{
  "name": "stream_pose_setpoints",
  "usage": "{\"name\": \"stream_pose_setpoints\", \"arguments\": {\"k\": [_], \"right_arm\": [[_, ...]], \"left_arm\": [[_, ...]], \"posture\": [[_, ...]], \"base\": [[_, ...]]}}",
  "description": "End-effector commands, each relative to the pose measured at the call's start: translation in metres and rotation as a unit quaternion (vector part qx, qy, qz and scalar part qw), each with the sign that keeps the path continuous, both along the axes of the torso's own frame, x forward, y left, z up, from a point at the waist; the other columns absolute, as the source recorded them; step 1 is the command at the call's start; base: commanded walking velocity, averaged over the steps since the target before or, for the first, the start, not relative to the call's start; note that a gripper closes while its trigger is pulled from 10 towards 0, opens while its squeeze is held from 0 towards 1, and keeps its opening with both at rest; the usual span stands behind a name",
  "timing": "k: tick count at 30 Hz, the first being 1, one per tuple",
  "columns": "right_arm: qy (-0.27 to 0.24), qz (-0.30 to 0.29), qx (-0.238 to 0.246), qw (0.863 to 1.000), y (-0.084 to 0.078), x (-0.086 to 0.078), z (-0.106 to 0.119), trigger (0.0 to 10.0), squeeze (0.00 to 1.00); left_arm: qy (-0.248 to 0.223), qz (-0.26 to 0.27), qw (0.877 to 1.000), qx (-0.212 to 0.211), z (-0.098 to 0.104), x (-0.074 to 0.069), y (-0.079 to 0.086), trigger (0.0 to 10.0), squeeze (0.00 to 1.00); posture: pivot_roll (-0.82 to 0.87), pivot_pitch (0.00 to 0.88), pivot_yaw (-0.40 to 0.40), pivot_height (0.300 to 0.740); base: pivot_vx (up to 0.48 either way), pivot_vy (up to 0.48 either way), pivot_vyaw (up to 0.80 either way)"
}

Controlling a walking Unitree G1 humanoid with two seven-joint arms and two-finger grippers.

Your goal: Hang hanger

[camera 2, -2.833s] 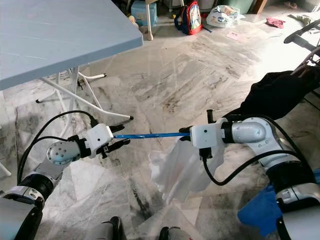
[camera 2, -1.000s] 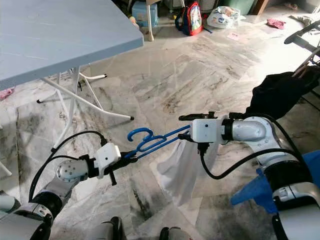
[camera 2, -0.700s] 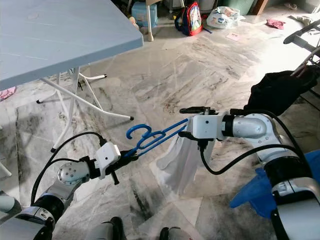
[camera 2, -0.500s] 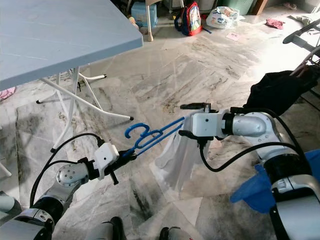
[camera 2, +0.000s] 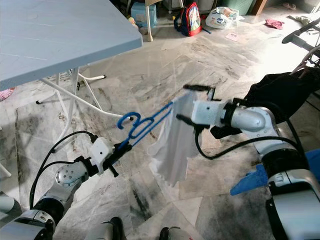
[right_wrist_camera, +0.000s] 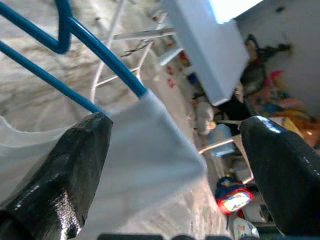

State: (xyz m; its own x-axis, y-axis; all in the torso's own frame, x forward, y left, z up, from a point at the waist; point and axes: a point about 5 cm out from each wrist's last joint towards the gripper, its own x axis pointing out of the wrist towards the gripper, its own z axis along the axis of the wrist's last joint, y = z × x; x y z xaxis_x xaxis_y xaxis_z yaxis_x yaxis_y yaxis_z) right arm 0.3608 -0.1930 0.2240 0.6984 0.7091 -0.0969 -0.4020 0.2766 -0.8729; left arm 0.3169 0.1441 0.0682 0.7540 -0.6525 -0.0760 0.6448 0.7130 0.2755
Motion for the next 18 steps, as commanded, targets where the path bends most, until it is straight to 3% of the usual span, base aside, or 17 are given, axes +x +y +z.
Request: {"name": "stream_pose_setpoints", "arguments": {"k": [1, 3, 4, 5, 6, 9, 13, 14, 16, 17, 18], "right_arm": [[-0.011, -0.031, 0.031, 0.999, -0.005, 0.002, 0.002, 10.0, 1.00], [-0.007, -0.059, 0.071, 0.996, -0.008, 0.004, -0.001, 10.0, 0.97], [0.010, -0.080, 0.117, 0.990, -0.009, 0.004, -0.008, 10.0, 0.64], [0.010, -0.080, 0.117, 0.990, -0.009, 0.004, -0.008, 10.0, 0.64], [0.018, -0.105, 0.158, 0.982, -0.011, 0.003, -0.014, 10.0, 0.00], [0.030, -0.126, 0.197, 0.972, -0.012, 0.002, -0.022, 10.0, 0.00], [0.082, -0.193, 0.311, 0.927, -0.014, -0.005, -0.052, 10.0, 0.00], [0.089, -0.214, 0.345, 0.910, -0.014, -0.009, -0.058, 10.0, 0.00], [0.090, -0.221, 0.355, 0.904, -0.014, -0.010, -0.060, 10.0, 0.00], [0.094, -0.244, 0.390, 0.883, -0.013, -0.013, -0.067, 10.0, 0.00], [0.092, -0.253, 0.399, 0.877, -0.012, -0.015, -0.070, 10.0, 0.00]], "left_arm": [[-0.031, 0.016, 0.999, -0.028, 0.016, 0.010, -0.004, 0.0, 0.00], [-0.035, 0.018, 0.999, -0.036, 0.019, 0.012, -0.007, 0.0, 0.00], [-0.041, 0.012, 0.998, -0.042, 0.022, 0.013, -0.012, 0.0, 0.00], [-0.041, 0.012, 0.998, -0.042, 0.022, 0.013, -0.012, 0.0, 0.00], [-0.045, 0.009, 0.998, -0.049, 0.025, 0.014, -0.015, 0.0, 0.00], [-0.046, 0.010, 0.997, -0.057, 0.027, 0.015, -0.018, 0.0, 0.00], [-0.049, 0.007, 0.996, -0.080, 0.031, 0.017, -0.028, 0.0, 0.00], [-0.047, 0.004, 0.995, -0.088, 0.032, 0.017, -0.032, 0.0, 0.00], [-0.046, 0.003, 0.995, -0.090, 0.032, 0.017, -0.033, 0.0, 0.00], [-0.046, -0.004, 0.995, -0.093, 0.032, 0.016, -0.037, 0.0, 0.00], [-0.047, -0.007, 0.994, -0.094, 0.032, 0.016, -0.039, 0.0, 0.00]], "posture": [[0.00, 0.199, -0.020, 0.740], [0.00, 0.202, -0.014, 0.740], [0.00, 0.201, -0.012, 0.740], [0.00, 0.201, -0.012, 0.740], [0.00, 0.201, -0.008, 0.740], [0.00, 0.199, -0.001, 0.740], [-0.01, 0.195, 0.008, 0.740], [-0.01, 0.193, 0.010, 0.740], [-0.01, 0.193, 0.010, 0.740], [-0.01, 0.189, 0.013, 0.740], [-0.01, 0.189, 0.014, 0.740]], "base": [[0.000, 0.000, 0.00], [0.000, 0.000, 0.00], [0.000, 0.000, 0.00], [0.000, 0.000, 0.00], [0.000, 0.000, 0.00], [0.000, 0.000, 0.00], [0.000, 0.000, 0.00], [0.000, 0.000, 0.00], [0.000, 0.000, 0.00], [0.000, 0.000, 0.00], [0.000, 0.000, 0.00]]}}
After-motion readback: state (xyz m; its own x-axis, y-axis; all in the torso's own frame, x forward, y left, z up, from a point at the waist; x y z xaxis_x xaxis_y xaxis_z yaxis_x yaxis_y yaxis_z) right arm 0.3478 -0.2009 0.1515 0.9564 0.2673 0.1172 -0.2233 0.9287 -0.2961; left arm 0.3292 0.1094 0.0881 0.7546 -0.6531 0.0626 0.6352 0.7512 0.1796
